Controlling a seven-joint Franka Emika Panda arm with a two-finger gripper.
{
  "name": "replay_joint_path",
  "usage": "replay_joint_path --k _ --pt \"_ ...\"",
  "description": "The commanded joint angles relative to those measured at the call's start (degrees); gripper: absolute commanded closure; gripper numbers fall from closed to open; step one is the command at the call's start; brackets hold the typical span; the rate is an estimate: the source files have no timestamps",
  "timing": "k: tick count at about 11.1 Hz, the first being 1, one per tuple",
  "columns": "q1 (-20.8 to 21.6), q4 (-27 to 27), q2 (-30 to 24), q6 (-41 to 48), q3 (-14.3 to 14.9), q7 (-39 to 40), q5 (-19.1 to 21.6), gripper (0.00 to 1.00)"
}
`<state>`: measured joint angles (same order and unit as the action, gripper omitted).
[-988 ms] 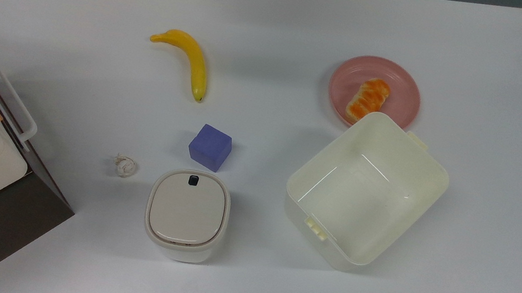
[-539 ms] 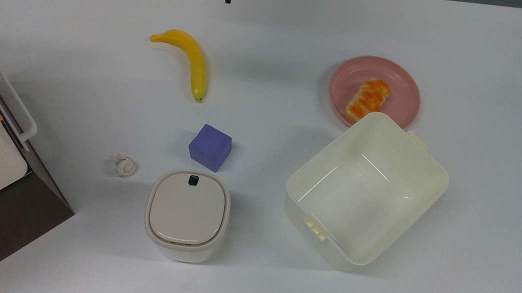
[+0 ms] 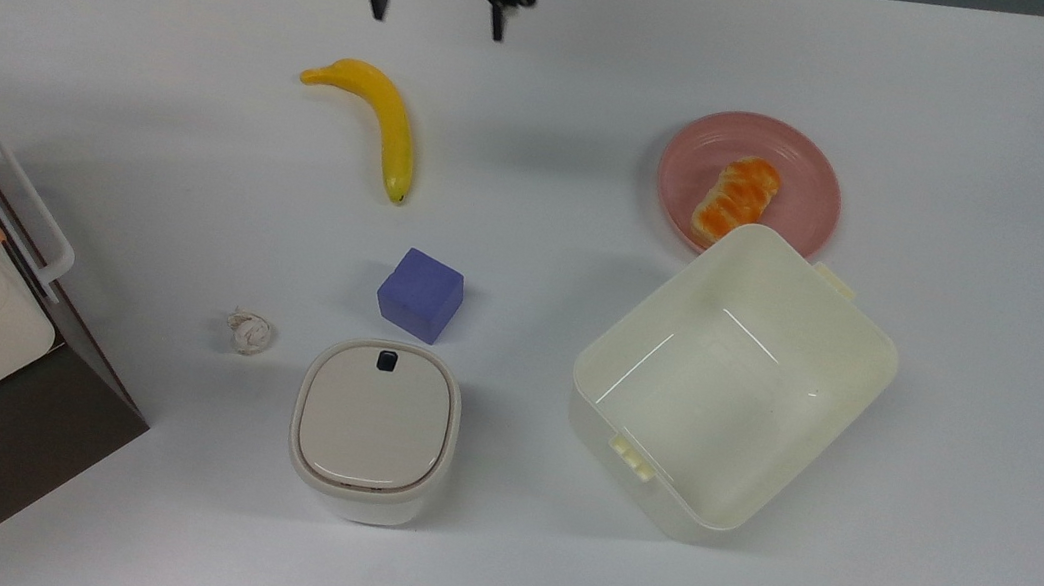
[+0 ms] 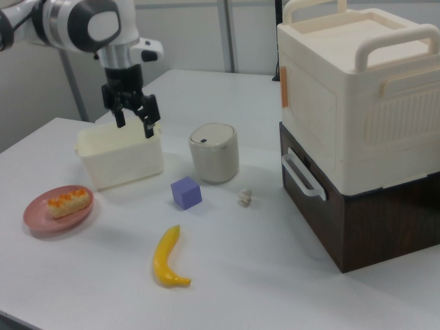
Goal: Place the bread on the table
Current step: 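Move the open gripper over the bread roll on the pink plate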
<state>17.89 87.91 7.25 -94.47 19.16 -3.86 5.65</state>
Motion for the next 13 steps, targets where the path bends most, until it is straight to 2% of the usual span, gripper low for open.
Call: replay_joint_path --k 1,3,4,6,8,9,11,13 --pt "3.2 13.56 -4.08 -11.66 -5.95 -10.96 -5.36 0.0" --pt "3.29 19.55 -5.22 -16.43 -11.48 -15.02 -8.1 0.0" --pt "3.29 20.45 -5.22 -17.05 -14.21 -17.12 -8.72 0.0" --pt "3.21 24.03 -5.05 -20.72 -19.22 -23.44 -13.71 0.0" --pt "3.29 26.6 -4.96 -28.81 -20.39 -33.62 -18.02 0.0" --pt "3.55 26.61 -4.7 -29.88 -20.82 -36.28 -19.87 0.0" --pt "3.91 26.69 -3.91 -29.89 -24.24 -36.39 -19.89 0.0" --pt "3.82 26.87 -3.03 -30.07 -26.27 -34.65 -19.19 0.0"
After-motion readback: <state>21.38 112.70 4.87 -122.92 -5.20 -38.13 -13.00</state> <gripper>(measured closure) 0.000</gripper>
